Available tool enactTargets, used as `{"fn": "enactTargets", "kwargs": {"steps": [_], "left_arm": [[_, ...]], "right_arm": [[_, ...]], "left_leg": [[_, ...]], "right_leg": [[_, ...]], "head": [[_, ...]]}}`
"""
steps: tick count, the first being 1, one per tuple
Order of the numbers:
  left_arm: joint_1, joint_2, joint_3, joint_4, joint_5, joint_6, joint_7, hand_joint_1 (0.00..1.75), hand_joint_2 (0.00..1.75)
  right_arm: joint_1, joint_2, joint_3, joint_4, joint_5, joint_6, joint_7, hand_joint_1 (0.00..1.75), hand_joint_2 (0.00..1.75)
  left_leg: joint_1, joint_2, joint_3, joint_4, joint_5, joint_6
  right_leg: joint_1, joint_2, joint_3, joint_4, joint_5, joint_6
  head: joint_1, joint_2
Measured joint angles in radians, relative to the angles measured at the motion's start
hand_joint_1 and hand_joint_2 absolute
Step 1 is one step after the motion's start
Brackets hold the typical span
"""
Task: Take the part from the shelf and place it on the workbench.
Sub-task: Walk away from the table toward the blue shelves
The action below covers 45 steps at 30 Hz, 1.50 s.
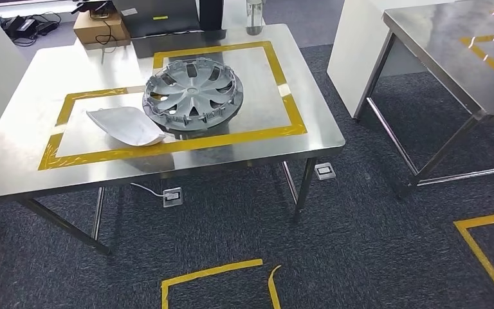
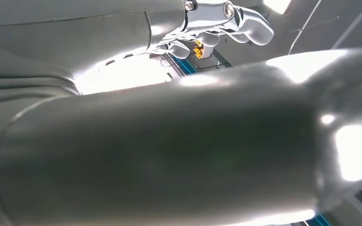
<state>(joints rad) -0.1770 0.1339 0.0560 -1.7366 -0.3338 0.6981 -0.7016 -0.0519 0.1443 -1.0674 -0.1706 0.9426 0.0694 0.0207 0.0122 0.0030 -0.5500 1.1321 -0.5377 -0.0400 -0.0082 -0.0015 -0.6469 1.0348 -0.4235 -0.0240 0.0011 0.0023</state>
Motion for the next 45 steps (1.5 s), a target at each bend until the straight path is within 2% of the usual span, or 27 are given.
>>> {"fn": "enactTargets", "kwargs": {"steps": [2,5,7,9,10,11,13,14,16,18,21,23,25,26,28,30,31,33,34,36,37,38,40,41,42,43,45], "left_arm": [[0.000,-0.001,0.000,-0.004,-0.002,0.000,0.000,0.00,0.00],[0.000,-0.003,0.001,-0.007,-0.003,0.000,0.000,0.00,0.00],[-0.002,-0.005,0.001,-0.007,-0.002,0.000,0.000,0.00,0.00],[-0.002,-0.006,0.001,-0.007,0.001,0.000,0.000,0.00,0.00],[-0.001,-0.006,0.001,-0.007,0.003,0.000,0.000,0.00,0.00],[0.000,-0.006,0.001,-0.007,0.005,0.000,0.000,0.00,0.00],[0.000,-0.007,0.001,-0.005,0.004,0.000,0.000,0.00,0.00],[-0.001,-0.007,0.001,-0.004,0.001,0.000,0.000,0.00,0.00],[-0.006,-0.009,0.001,-0.002,-0.007,0.000,0.000,0.00,0.00],[-0.013,-0.012,0.001,0.000,-0.013,0.000,0.000,0.00,0.00],[-0.017,-0.014,0.002,0.003,-0.017,0.000,0.000,0.00,0.00],[-0.017,-0.014,0.005,0.004,-0.018,0.000,0.000,0.00,0.00],[-0.016,-0.014,0.011,0.005,-0.019,0.000,0.000,0.00,0.00],[-0.014,-0.014,0.013,0.006,-0.020,0.000,0.000,0.00,0.00],[-0.011,-0.014,0.015,0.007,-0.023,0.000,0.000,0.00,0.00],[-0.010,-0.014,0.016,0.006,-0.026,0.000,0.000,0.00,0.00],[-0.010,-0.014,0.016,0.006,-0.027,0.000,0.000,0.00,0.00],[-0.008,-0.014,0.018,0.007,-0.030,0.000,0.000,0.00,0.00],[-0.006,-0.014,0.019,0.009,-0.032,0.000,0.000,0.00,0.00],[-0.005,-0.015,0.021,0.013,-0.037,0.000,0.000,0.00,0.00],[-0.005,-0.015,0.022,0.017,-0.038,0.000,0.000,0.00,0.00],[-0.005,-0.015,0.023,0.022,-0.039,0.000,0.000,0.00,0.00],[-0.005,-0.015,0.026,0.036,-0.037,0.000,0.001,0.00,0.00],[-0.005,-0.015,0.029,0.047,-0.034,0.000,0.002,0.00,0.00],[-0.005,-0.014,0.033,0.061,-0.029,0.000,0.003,0.00,0.00],[-0.005,-0.012,0.037,0.079,-0.020,0.000,0.005,0.00,0.00],[-0.008,-0.001,0.044,0.131,0.011,0.000,0.010,0.00,0.00]], "right_arm": [[0.000,0.000,0.000,0.000,0.000,0.000,-0.003,0.00,0.00],[0.001,0.000,0.000,0.000,0.000,0.000,-0.006,0.00,0.00],[0.002,0.000,0.000,0.000,0.000,0.000,-0.009,0.00,0.00],[0.002,0.000,0.000,0.000,0.000,0.000,-0.011,0.00,0.00],[0.002,0.000,0.000,0.000,0.000,0.001,-0.013,0.00,0.00],[0.002,0.000,0.000,0.000,0.000,0.001,-0.013,0.00,0.00],[0.001,0.000,0.000,0.000,0.000,0.001,-0.013,0.00,0.00],[0.001,0.000,0.000,0.000,0.000,0.001,-0.013,0.00,0.00],[-0.001,-0.005,0.000,-0.001,0.000,0.000,-0.014,0.00,0.00],[-0.003,-0.008,0.000,-0.001,0.000,0.000,-0.017,0.00,0.00],[-0.003,-0.006,0.000,0.000,0.001,0.001,-0.018,0.00,0.00],[-0.001,-0.006,0.000,0.000,0.003,0.001,-0.019,0.00,0.00],[-0.001,-0.007,0.000,0.000,0.006,0.001,-0.022,0.00,0.00],[-0.001,-0.007,0.000,0.000,0.008,0.001,-0.024,0.00,0.00],[-0.001,-0.007,0.000,0.000,0.010,0.002,-0.025,0.00,0.00],[-0.001,-0.007,0.000,0.000,0.013,0.002,-0.025,0.00,0.00],[-0.001,-0.007,0.000,0.000,0.014,0.002,-0.026,0.00,0.00],[-0.001,-0.008,0.000,-0.001,0.016,0.002,-0.027,0.00,0.00],[-0.001,-0.009,0.000,-0.001,0.017,0.002,-0.028,0.00,0.00],[0.002,-0.009,0.000,-0.001,0.018,0.002,-0.030,0.00,0.00],[0.003,-0.009,0.000,-0.001,0.019,0.002,-0.030,0.00,0.00],[0.004,-0.009,0.000,-0.001,0.020,0.002,-0.030,0.00,0.00],[0.004,-0.008,0.000,-0.001,0.020,0.002,-0.030,0.00,0.00],[0.003,-0.008,0.000,-0.001,0.020,0.002,-0.031,0.00,0.00],[0.003,-0.008,0.000,-0.001,0.020,0.002,-0.031,0.00,0.00],[0.002,-0.008,0.000,-0.001,0.020,0.002,-0.031,0.00,0.00],[0.002,-0.008,0.000,-0.001,0.018,0.002,-0.031,0.00,0.00]], "left_leg": [[-0.004,-0.005,0.067,-0.099,-0.012,0.011],[-0.009,-0.005,0.059,-0.115,-0.002,0.038],[-0.008,0.001,0.039,-0.116,0.019,0.056],[-0.009,0.003,0.011,-0.116,0.042,0.066],[-0.011,0.003,-0.004,-0.115,0.055,0.068],[-0.014,0.003,-0.021,-0.113,0.068,0.069],[-0.020,0.003,-0.052,-0.108,0.090,0.070],[-0.022,0.003,-0.065,-0.105,0.099,0.069],[-0.025,0.005,-0.083,-0.100,0.115,0.066],[-0.023,0.008,-0.089,-0.101,0.131,0.057],[-0.020,0.008,-0.097,-0.098,0.138,0.039],[-0.018,0.002,-0.118,-0.042,0.068,0.026],[-0.010,-0.002,-0.141,0.070,-0.031,0.011],[-0.006,-0.002,-0.145,0.124,-0.056,0.005],[0.003,-0.001,-0.120,0.156,-0.034,-0.007],[0.013,-0.001,-0.035,0.066,0.017,-0.018],[0.013,-0.003,0.017,-0.007,0.017,-0.020],[0.010,-0.004,0.070,-0.096,-0.008,-0.007],[0.005,-0.005,0.075,-0.113,-0.018,0.006],[0.004,-0.001,0.056,-0.107,-0.004,0.033],[0.003,0.001,0.046,-0.107,0.005,0.044],[0.004,0.004,0.034,-0.107,0.017,0.052],[0.001,0.005,0.005,-0.106,0.041,0.061],[-0.002,0.004,-0.011,-0.105,0.054,0.063],[-0.005,0.004,-0.027,-0.103,0.066,0.064],[-0.008,0.004,-0.042,-0.101,0.077,0.065],[-0.013,0.005,-0.069,-0.097,0.097,0.063]], "right_leg": [[0.001,0.002,-0.005,-0.001,0.016,0.012],[-0.001,0.004,-0.007,-0.005,0.031,0.033],[-0.004,0.005,-0.026,0.031,-0.019,0.044],[-0.003,0.005,-0.063,0.144,-0.124,0.048],[-0.002,0.005,-0.078,0.210,-0.163,0.049],[-0.001,0.005,-0.084,0.262,-0.182,0.048],[0.005,0.005,-0.045,0.269,-0.151,0.040],[0.011,0.005,0.003,0.216,-0.124,0.031],[0.022,0.002,0.111,0.069,-0.111,0.009],[0.030,0.000,0.160,-0.018,-0.122,-0.003],[0.027,-0.003,0.145,-0.037,-0.093,-0.015],[0.018,-0.006,0.124,-0.047,-0.064,-0.022],[0.013,-0.007,0.094,-0.046,-0.039,-0.021],[0.011,-0.008,0.079,-0.045,-0.027,-0.018],[0.004,-0.010,0.047,-0.040,-0.004,-0.009],[-0.004,-0.012,0.017,-0.028,0.014,0.003],[-0.006,-0.012,0.004,-0.021,0.022,0.011],[-0.005,-0.011,-0.010,-0.013,0.039,0.026],[-0.005,-0.010,-0.013,-0.014,0.048,0.033],[-0.008,-0.009,-0.018,-0.012,0.050,0.046],[-0.010,-0.008,-0.026,0.005,0.026,0.050],[-0.011,-0.007,-0.039,0.041,-0.018,0.053],[-0.008,-0.005,-0.067,0.157,-0.128,0.054],[-0.006,-0.004,-0.075,0.215,-0.163,0.052],[-0.004,-0.003,-0.072,0.254,-0.172,0.049],[-0.001,-0.002,-0.058,0.267,-0.158,0.044],[0.010,-0.001,0.019,0.201,-0.102,0.028]], "head": [[0.000,0.000],[-0.004,0.000],[-0.004,0.000],[-0.002,0.000],[-0.002,0.000],[-0.002,0.000],[-0.001,0.000],[-0.001,0.000],[-0.002,0.000],[-0.001,0.000],[0.003,0.000],[0.002,0.000],[0.001,0.000],[0.001,0.000],[0.001,0.000],[0.001,0.000],[0.000,0.000],[-0.001,0.000],[-0.001,0.000],[-0.001,0.000],[-0.001,0.000],[0.000,0.000],[0.003,0.000],[0.004,0.000],[0.005,0.000],[0.006,0.000],[0.006,0.000]]}}
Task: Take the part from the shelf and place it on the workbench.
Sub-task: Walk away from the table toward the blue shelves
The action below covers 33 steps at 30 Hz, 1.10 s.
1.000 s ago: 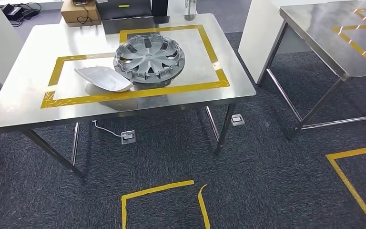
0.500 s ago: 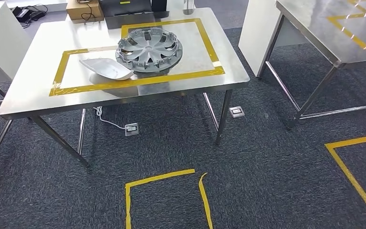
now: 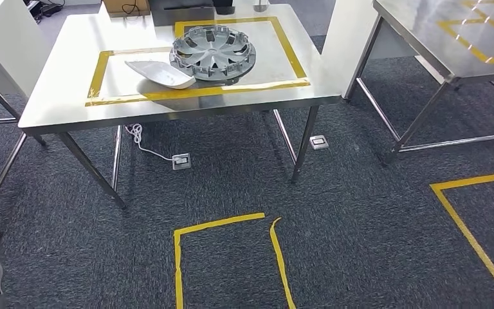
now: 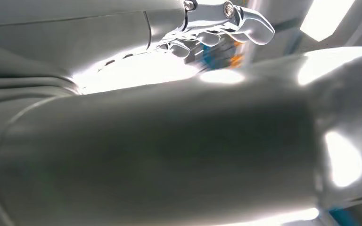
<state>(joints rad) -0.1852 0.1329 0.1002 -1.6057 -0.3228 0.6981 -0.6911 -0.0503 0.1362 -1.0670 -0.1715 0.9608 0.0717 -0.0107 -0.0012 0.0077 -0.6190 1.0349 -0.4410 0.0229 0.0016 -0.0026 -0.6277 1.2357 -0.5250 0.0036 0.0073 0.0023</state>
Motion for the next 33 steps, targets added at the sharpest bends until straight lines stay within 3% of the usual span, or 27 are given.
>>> {"fn": "enactTargets", "kwargs": {"steps": [2,3,4,6,7,9,11,12,13,15,17,19,20,22,25,27,29,33], "left_arm": [[-0.011,0.015,0.008,0.072,0.036,0.000,0.010,0.00,0.00],[-0.019,0.021,0.012,0.113,0.054,0.000,0.017,0.00,0.00],[-0.026,0.027,0.017,0.162,0.076,0.000,0.023,0.00,0.00],[-0.036,0.039,0.025,0.268,0.124,-0.002,0.040,0.00,0.00],[-0.039,0.046,0.031,0.324,0.147,-0.006,0.054,0.00,0.00],[-0.047,0.057,0.047,0.447,0.197,-0.054,0.117,0.00,0.00],[-0.063,0.068,0.075,0.624,0.295,-0.223,0.233,0.00,0.00],[-0.066,0.074,0.093,0.720,0.363,-0.354,0.300,0.00,0.44],[-0.063,0.079,0.118,0.814,0.443,-0.510,0.370,0.00,0.87],[-0.031,0.083,0.186,0.969,0.597,-0.804,0.483,0.00,1.75],[0.008,0.077,0.258,1.089,0.685,-0.957,0.563,0.00,1.75],[0.051,0.056,0.310,1.184,0.681,-0.896,0.641,0.00,1.75],[0.074,0.040,0.326,1.226,0.661,-0.812,0.692,0.00,1.75],[0.116,0.003,0.336,1.285,0.616,-0.642,0.800,0.00,1.75],[0.146,-0.055,0.337,1.345,0.578,-0.506,0.935,0.00,1.75],[0.155,-0.089,0.337,1.370,0.572,-0.460,0.980,0.00,1.75],[0.161,-0.119,0.337,1.386,0.565,-0.439,1.000,0.00,1.75],[0.169,-0.160,0.329,1.400,0.551,-0.426,1.006,0.00,1.75]], "right_arm": [[-0.002,-0.002,0.000,-0.001,-0.002,0.000,0.000,0.00,0.00],[-0.003,-0.002,0.000,-0.002,-0.003,0.000,0.000,0.00,0.00],[-0.004,-0.003,0.000,-0.002,-0.004,-0.001,0.000,0.00,0.00],[-0.004,-0.002,-0.001,-0.002,-0.004,-0.001,0.002,0.00,0.00],[-0.004,-0.001,-0.002,-0.002,-0.004,-0.001,0.005,0.00,0.00],[-0.002,0.000,-0.003,-0.002,0.000,0.000,0.012,0.00,0.00],[-0.001,0.000,-0.003,-0.002,0.008,0.004,0.024,0.00,0.00],[-0.001,0.000,-0.003,-0.002,0.015,0.009,0.029,0.00,0.00],[-0.001,-0.001,-0.002,-0.002,0.024,0.015,0.034,0.00,0.00],[-0.001,-0.002,0.000,-0.002,0.045,0.029,0.039,0.00,0.00],[0.000,-0.008,0.001,-0.002,0.056,0.040,0.036,0.00,0.87],[0.000,-0.017,0.001,-0.002,0.057,0.046,0.027,0.00,1.75],[0.000,-0.024,0.001,-0.002,0.057,0.050,0.023,0.00,1.75],[0.000,-0.035,0.001,-0.002,0.056,0.059,0.020,0.00,1.75],[0.000,-0.049,0.001,-0.002,0.054,0.069,0.020,0.00,1.75],[-0.002,-0.056,0.001,-0.002,0.050,0.066,0.029,0.00,1.75],[-0.001,-0.060,0.001,-0.002,0.049,0.057,0.055,0.00,1.75],[0.010,-0.068,0.032,-0.004,0.023,0.045,0.085,0.00,1.75]], "left_leg": [[-0.002,0.002,-0.014,0.002,0.017,-0.005],[0.000,0.004,-0.016,0.000,0.025,-0.009],[0.002,0.005,-0.017,-0.003,0.034,-0.016],[0.005,0.006,-0.017,-0.014,0.053,-0.029],[0.006,0.004,-0.023,-0.014,0.049,-0.035],[0.007,-0.002,-0.046,0.036,-0.010,-0.047],[0.012,-0.005,-0.078,0.152,-0.096,-0.060],[0.015,-0.005,-0.087,0.206,-0.117,-0.066],[0.017,-0.004,-0.084,0.236,-0.114,-0.070],[0.023,-0.004,-0.028,0.192,-0.066,-0.076],[0.024,-0.001,0.067,0.062,-0.057,-0.080],[0.019,-0.002,0.116,-0.018,-0.084,-0.065],[0.016,-0.004,0.120,-0.026,-0.088,-0.053],[0.016,-0.006,0.116,-0.026,-0.088,-0.036],[0.012,-0.014,0.111,-0.026,-0.082,-0.021],[0.009,-0.017,0.109,-0.025,-0.079,-0.016],[0.006,-0.017,0.107,-0.025,-0.078,-0.013],[0.003,-0.017,0.105,-0.023,-0.079,-0.009]], "right_leg": [[0.012,0.000,0.102,-0.139,0.001,-0.024],[0.017,0.001,0.134,-0.192,-0.010,-0.031],[0.020,0.001,0.149,-0.223,-0.021,-0.036],[0.021,0.001,0.144,-0.240,-0.004,-0.040],[0.018,0.001,0.136,-0.247,0.008,-0.045],[0.011,0.000,0.115,-0.259,0.035,-0.053],[0.008,-0.001,0.090,-0.261,0.055,-0.055],[0.007,-0.001,0.078,-0.260,0.065,-0.053],[0.005,0.001,0.067,-0.259,0.074,-0.051],[0.001,0.005,0.046,-0.252,0.087,-0.045],[0.000,0.009,0.027,-0.238,0.094,-0.035],[0.002,0.010,0.020,-0.226,0.096,-0.024],[0.003,0.010,0.019,-0.224,0.095,-0.020],[0.003,0.009,0.021,-0.225,0.086,-0.027],[0.004,0.008,0.023,-0.230,0.092,-0.060],[0.003,0.009,0.023,-0.234,0.104,-0.073],[0.001,0.009,0.023,-0.236,0.111,-0.064],[-0.003,0.010,0.023,-0.241,0.117,-0.034]], "head": [[0.000,0.000],[0.000,0.000],[0.001,0.000],[0.004,0.000],[0.005,0.000],[0.004,0.000],[0.002,0.000],[0.002,0.000],[0.001,0.000],[-0.001,0.000],[-0.003,0.000],[-0.002,0.000],[-0.002,0.000],[-0.002,0.000],[0.000,0.000],[0.001,0.000],[0.001,0.000],[0.001,0.000]]}}
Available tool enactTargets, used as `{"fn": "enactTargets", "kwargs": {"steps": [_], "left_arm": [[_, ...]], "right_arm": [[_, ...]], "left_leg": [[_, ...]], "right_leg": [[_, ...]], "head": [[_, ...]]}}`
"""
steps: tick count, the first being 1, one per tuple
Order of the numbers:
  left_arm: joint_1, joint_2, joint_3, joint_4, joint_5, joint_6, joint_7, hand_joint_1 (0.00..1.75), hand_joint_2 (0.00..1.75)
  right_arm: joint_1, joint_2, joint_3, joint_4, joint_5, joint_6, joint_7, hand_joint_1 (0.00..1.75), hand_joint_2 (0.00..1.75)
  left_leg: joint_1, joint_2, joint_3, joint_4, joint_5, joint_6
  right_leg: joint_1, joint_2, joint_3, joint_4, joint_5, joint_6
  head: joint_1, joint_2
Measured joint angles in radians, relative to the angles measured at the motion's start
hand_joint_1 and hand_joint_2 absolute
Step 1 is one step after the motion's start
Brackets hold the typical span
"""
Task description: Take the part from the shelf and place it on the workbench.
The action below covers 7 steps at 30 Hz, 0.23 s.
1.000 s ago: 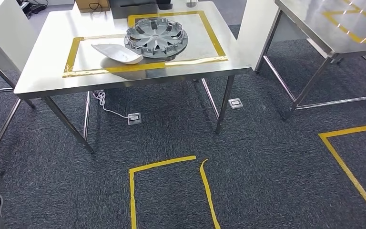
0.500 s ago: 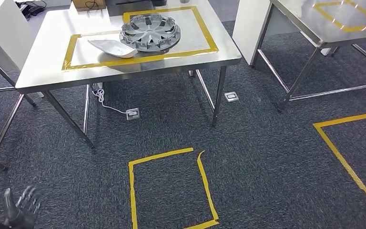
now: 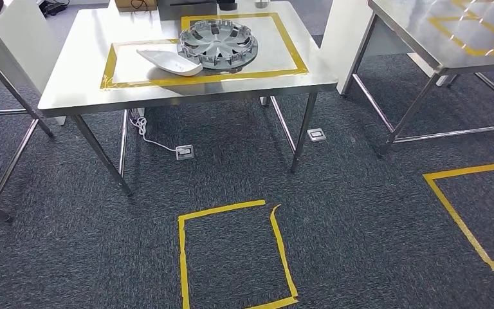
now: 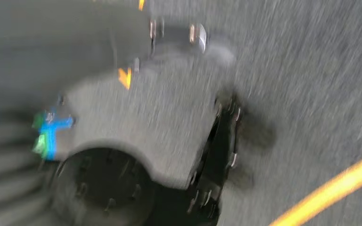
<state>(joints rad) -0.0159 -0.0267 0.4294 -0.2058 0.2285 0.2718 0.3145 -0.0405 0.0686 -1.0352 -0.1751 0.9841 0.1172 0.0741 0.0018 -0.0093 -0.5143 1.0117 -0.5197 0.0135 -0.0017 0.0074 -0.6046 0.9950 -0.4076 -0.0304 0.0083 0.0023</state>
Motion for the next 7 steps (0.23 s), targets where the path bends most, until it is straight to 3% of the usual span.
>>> {"fn": "enactTargets", "kwargs": {"steps": [3,5,7], "left_arm": [[0.009,-0.008,-0.019,0.000,-0.017,-0.012,-0.020,0.00,1.75],[0.016,-0.009,-0.036,-0.003,-0.028,-0.024,-0.036,0.00,1.75],[0.021,-0.009,-0.049,-0.006,-0.037,-0.034,-0.048,0.00,1.75]], "right_arm": [[0.014,-0.005,0.062,-0.006,-0.063,-0.009,-0.001,0.00,1.75],[0.023,-0.009,0.106,-0.013,-0.112,-0.015,-0.004,0.00,1.75],[0.029,-0.012,0.141,-0.020,-0.148,-0.018,-0.008,0.00,1.75]], "left_leg": [[-0.001,0.000,-0.002,0.001,-0.001,0.001],[-0.002,0.000,-0.003,0.001,-0.002,0.001],[-0.001,0.000,-0.003,0.001,-0.002,0.001]], "right_leg": [[-0.004,0.000,0.000,-0.002,-0.002,0.036],[-0.005,0.000,-0.001,-0.002,-0.003,0.045],[-0.004,0.000,-0.002,-0.001,-0.004,0.046]], "head": [[0.000,0.000],[-0.001,0.000],[-0.001,0.000]]}}
